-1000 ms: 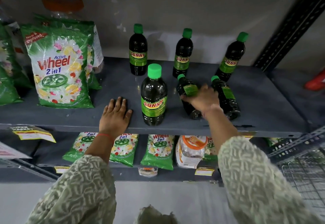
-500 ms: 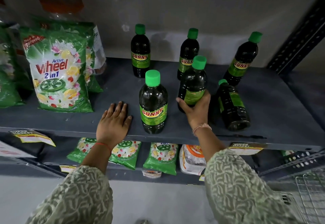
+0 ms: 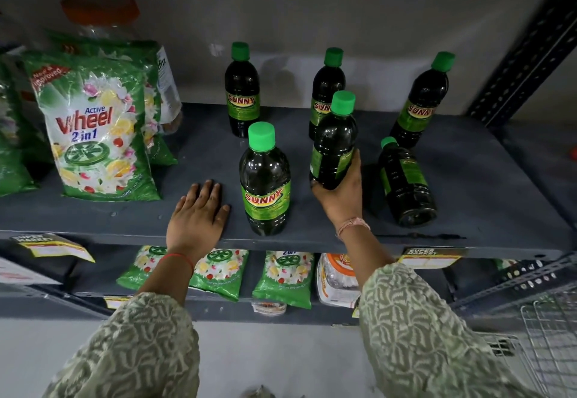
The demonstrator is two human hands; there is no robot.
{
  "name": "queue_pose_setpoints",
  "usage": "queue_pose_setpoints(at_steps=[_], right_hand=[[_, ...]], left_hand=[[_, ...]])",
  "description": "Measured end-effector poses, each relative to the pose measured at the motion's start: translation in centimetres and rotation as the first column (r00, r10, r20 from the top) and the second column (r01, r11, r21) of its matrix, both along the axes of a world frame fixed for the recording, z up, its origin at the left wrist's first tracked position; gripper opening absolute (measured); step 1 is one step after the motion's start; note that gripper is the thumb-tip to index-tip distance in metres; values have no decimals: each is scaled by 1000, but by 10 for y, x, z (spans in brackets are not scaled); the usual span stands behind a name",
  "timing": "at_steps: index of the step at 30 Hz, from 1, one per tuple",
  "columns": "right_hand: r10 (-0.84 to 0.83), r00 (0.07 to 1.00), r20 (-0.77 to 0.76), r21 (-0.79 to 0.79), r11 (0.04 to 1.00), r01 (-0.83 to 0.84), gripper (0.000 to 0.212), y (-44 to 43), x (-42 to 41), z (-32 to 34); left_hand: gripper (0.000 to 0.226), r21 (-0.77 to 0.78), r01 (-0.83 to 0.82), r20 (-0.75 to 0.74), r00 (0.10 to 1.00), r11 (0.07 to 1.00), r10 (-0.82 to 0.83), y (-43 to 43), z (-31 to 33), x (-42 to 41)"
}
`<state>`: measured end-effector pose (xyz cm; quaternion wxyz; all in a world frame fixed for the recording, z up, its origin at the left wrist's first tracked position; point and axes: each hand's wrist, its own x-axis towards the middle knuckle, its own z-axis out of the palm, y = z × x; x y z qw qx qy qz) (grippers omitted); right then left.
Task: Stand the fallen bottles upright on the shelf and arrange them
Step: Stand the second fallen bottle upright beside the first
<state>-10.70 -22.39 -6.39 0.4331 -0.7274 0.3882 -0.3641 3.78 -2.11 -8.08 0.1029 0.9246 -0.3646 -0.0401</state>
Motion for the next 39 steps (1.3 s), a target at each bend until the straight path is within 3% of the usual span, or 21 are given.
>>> queue_pose_setpoints(at_steps=[3,6,10,12,14,17,22,25,28,30,34,39], right_hand=[[-38,992,-116,-50,998,33,122,-1,4,0],[-27,999,-30,-34,999,26,106,-4,0,1],[126,992,0,120,985,-125,86,-10,-16,3],[166,986,29,134,977,-168,104,-12,-15,3],[109,993,-49,67,992,-106,118,-10,-7,5],[10,995,-96,-22,1000,-12,98,-4,-1,5],[150,988,34,156,976,-154,64,-14,-20,0],[248,969,4,174,954,-244,84,-21,-21,0],[169,981,-98,60,985,-163,115,-18,-9,3],[101,991,-84,39,994,-98,102,-14,-4,2],[102,994,-25,144,985,-98,68,-16,-11,-1],[248,967,-62,134,962,-238,64,-18,-19,5]], left_hand=[[65,-7,2,-1,1000,1000,-2,-1,0,0],[66,-13,2,-2,1000,1000,-2,-1,2,-1],[60,-1,6,-1,1000,1000,-6,-1,1,0],[59,0,3,-2,1000,1000,-3,-1,1,-1],[56,-4,1,-3,1000,1000,-1,-2,0,0],[65,-6,1,-9,1000,1000,-2,-1,0,0],[56,6,4,-6,1000,1000,-4,-1,0,1],[55,1,3,-10,1000,1000,-3,-1,0,0],[56,-13,4,-4,1000,1000,-4,-1,0,0],[60,-2,5,-3,1000,1000,-5,0,0,1],[69,-15,1,-10,1000,1000,-1,0,1,-1],[55,-11,-1,-1,1000,1000,1,-1,0,0]])
